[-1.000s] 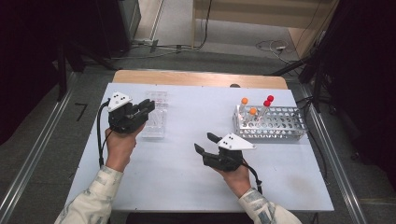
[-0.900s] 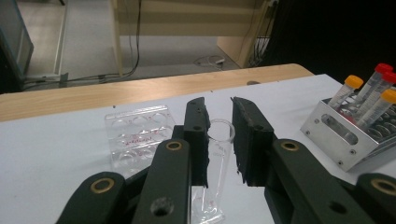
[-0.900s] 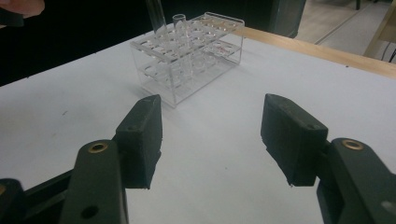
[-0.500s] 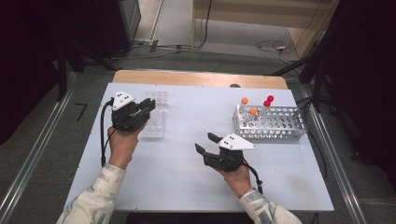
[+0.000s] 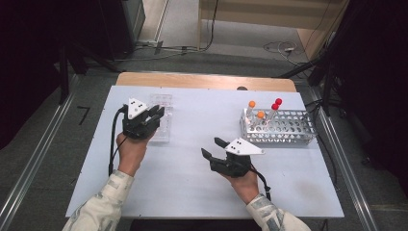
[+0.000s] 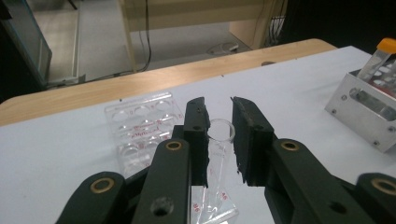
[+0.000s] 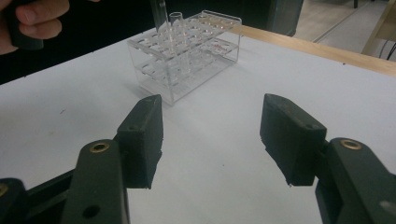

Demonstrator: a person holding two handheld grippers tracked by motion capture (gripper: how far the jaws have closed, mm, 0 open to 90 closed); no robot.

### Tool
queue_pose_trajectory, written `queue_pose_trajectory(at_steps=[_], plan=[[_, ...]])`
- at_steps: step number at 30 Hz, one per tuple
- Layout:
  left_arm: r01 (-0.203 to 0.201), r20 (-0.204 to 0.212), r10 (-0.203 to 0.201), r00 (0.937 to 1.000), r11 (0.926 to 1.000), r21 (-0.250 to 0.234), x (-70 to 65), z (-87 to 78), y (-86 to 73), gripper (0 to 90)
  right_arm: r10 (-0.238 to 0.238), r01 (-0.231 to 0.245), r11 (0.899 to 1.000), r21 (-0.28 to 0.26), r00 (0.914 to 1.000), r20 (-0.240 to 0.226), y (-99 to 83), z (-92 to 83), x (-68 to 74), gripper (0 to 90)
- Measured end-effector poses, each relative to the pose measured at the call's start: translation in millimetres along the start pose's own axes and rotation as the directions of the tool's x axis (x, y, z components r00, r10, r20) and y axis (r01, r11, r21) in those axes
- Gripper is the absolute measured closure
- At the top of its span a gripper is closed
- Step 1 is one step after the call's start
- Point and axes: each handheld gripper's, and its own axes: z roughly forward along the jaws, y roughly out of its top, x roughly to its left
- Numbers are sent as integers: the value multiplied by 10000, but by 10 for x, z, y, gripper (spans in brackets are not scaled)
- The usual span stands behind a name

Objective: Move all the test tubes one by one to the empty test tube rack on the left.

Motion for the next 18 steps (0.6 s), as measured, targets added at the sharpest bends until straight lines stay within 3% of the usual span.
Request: queue_pose_trajectory(at_steps=[18], plan=[[-83,-71,86,9999,9991,408,-16,121,-216,760,-22,23,10000,87,10000,-14,-23,12,10,381]])
